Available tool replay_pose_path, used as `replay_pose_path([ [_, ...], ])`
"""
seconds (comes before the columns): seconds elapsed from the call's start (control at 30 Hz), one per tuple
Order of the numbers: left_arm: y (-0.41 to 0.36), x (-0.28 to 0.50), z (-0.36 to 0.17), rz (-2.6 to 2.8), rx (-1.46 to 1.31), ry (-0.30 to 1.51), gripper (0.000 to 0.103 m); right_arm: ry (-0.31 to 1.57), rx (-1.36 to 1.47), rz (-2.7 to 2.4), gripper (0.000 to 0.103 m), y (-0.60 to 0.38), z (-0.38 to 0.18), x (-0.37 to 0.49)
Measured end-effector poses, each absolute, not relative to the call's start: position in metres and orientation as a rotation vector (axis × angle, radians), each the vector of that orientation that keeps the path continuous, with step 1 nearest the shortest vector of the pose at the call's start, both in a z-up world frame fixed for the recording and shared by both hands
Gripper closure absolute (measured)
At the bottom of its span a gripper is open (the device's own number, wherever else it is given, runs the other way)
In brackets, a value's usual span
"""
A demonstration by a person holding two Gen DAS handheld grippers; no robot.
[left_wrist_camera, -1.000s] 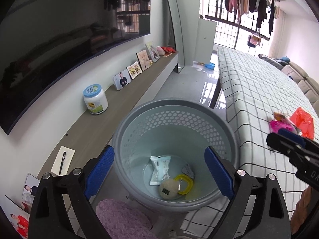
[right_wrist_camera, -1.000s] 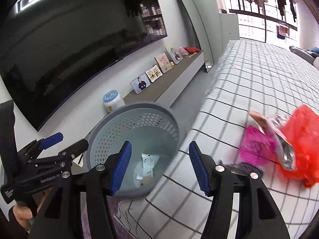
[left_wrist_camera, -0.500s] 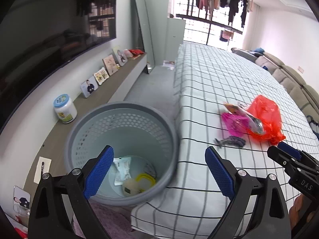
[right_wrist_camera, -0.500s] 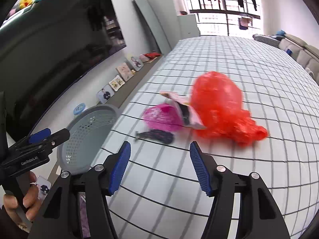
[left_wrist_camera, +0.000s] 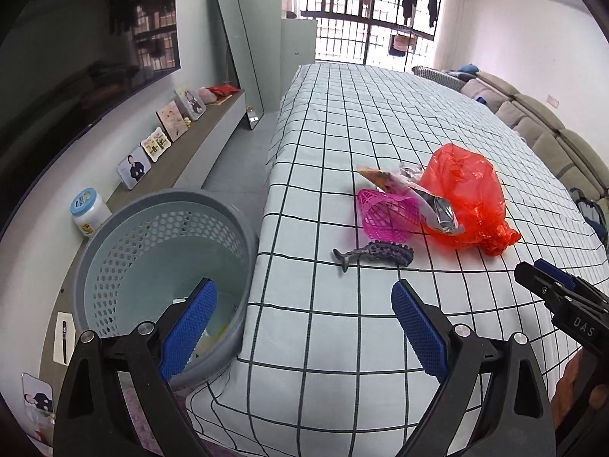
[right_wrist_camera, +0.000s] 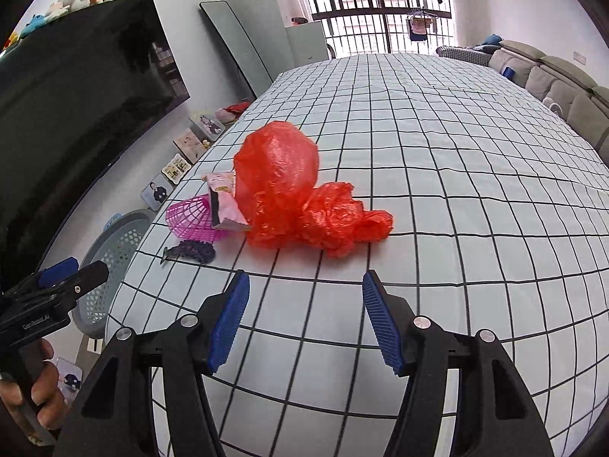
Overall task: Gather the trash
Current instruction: 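Move both tools back over the bed toward the red bag and pink ball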
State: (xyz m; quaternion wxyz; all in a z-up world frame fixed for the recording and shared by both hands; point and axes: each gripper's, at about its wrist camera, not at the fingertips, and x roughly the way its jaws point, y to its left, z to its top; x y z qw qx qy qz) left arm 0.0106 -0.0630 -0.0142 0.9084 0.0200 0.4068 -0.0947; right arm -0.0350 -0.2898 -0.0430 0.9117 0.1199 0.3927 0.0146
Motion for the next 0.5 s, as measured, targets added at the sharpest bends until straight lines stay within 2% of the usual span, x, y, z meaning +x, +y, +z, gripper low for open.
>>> replay_pose_path([
  [0.27, -0.086, 0.019, -0.025, -0.211, 0.076, 0.871, 0.012, 0.829, 0.268, 0.006, 0.044, -0.316, -0.055, -0.029],
  [0.5, -0.093, 0.026, -0.026, -0.216, 0.081, 0.878, 0.012, 0.833, 0.222, 0.031, 0.044, -0.322, -0.040, -0.021],
])
